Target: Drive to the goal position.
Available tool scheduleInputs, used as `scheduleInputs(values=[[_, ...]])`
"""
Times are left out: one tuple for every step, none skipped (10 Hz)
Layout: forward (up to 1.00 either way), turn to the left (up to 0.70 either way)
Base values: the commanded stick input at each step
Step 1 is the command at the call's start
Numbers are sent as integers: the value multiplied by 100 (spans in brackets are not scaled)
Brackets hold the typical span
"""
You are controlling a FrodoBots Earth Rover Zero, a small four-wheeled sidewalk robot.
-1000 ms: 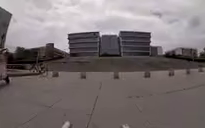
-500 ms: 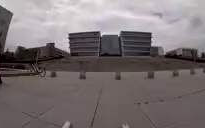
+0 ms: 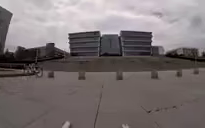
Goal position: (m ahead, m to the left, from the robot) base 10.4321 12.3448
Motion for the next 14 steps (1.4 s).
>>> scheduleInputs(values=[[70,0],[70,0],[70,0],[70,0],[70,0],[70,0],[70,-7],[70,-20],[70,-28],[70,-28],[70,-22],[70,-7],[70,0],[70,0]])
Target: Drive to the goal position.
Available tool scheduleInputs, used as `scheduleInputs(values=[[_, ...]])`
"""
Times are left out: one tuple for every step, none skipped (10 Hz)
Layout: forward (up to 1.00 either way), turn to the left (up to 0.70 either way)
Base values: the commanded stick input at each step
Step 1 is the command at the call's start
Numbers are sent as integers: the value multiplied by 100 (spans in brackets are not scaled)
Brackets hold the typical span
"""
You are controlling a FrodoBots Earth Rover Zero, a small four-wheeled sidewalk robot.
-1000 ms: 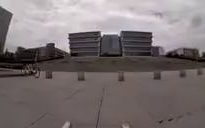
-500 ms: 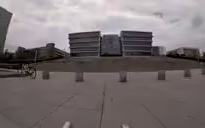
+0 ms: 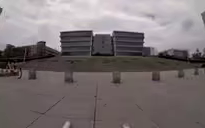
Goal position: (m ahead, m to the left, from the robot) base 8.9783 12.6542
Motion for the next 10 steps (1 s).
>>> scheduleInputs(values=[[70,0],[70,0],[70,0],[70,0],[70,0],[70,0],[70,0],[70,0],[70,0],[70,0]])
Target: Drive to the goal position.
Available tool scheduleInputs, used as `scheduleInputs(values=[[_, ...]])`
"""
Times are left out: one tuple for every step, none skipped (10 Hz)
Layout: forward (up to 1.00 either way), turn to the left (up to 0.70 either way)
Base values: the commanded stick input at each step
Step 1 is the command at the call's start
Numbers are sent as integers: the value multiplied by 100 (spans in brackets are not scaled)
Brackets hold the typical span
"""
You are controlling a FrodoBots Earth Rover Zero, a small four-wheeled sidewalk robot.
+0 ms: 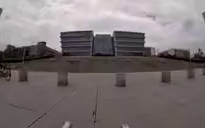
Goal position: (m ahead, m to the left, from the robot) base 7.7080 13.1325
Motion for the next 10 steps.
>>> scheduleInputs(values=[[70,0],[70,0],[70,0],[70,0],[70,0],[70,0],[70,0],[70,3],[70,20],[70,31]])
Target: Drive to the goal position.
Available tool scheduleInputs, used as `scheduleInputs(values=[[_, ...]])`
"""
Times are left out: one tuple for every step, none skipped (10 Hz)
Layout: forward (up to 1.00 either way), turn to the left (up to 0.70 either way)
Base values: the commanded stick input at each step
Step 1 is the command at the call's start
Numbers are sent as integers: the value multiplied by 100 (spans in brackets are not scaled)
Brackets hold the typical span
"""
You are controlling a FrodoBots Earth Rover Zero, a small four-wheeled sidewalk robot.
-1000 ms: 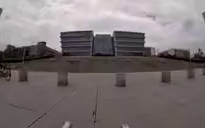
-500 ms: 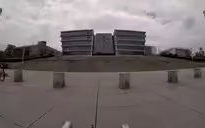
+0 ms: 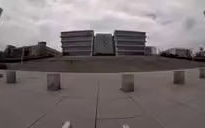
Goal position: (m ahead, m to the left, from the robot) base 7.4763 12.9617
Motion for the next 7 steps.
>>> scheduleInputs(values=[[70,35],[70,1],[70,0],[70,0],[70,0],[70,0],[70,0]])
